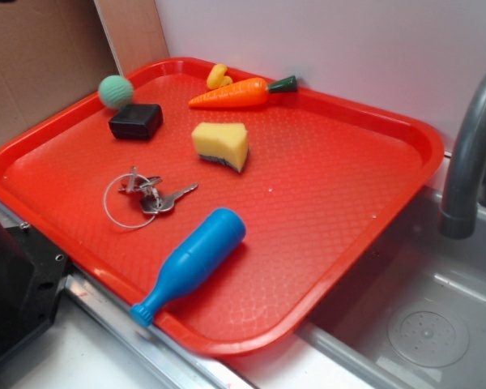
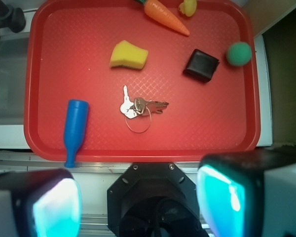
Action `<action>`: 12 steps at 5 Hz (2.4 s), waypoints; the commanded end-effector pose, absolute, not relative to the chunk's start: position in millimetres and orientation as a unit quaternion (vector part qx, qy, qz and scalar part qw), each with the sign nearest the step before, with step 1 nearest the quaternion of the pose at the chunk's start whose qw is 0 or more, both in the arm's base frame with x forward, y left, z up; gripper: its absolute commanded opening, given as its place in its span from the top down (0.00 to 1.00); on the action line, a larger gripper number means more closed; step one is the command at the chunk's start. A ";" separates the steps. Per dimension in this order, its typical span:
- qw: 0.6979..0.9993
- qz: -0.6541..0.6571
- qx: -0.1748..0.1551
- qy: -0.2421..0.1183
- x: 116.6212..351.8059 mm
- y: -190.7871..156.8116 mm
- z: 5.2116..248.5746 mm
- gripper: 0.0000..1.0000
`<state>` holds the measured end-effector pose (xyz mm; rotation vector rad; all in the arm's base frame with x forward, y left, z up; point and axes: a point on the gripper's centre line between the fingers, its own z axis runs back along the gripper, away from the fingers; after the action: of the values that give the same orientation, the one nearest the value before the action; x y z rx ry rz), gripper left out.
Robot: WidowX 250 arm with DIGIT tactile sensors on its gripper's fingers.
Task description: Grab the green sponge.
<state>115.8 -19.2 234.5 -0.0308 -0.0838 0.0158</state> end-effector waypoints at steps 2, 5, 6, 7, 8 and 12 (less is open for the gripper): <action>0.990 -0.025 0.088 -0.110 134.5 30.9 184.5 0.00; 0.973 -0.214 0.075 -0.055 267.2 20.0 74.7 0.00; 0.953 -0.298 0.036 -0.031 257.8 -8.2 62.9 0.00; 0.939 -0.341 0.021 -0.034 249.9 -19.1 64.9 0.00; 0.936 -0.349 0.030 -0.035 247.3 -18.7 59.4 0.00; 0.975 -0.216 0.031 -0.050 255.7 3.9 59.8 1.00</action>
<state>253.4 15.7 50.2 0.0450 -0.0526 -0.4240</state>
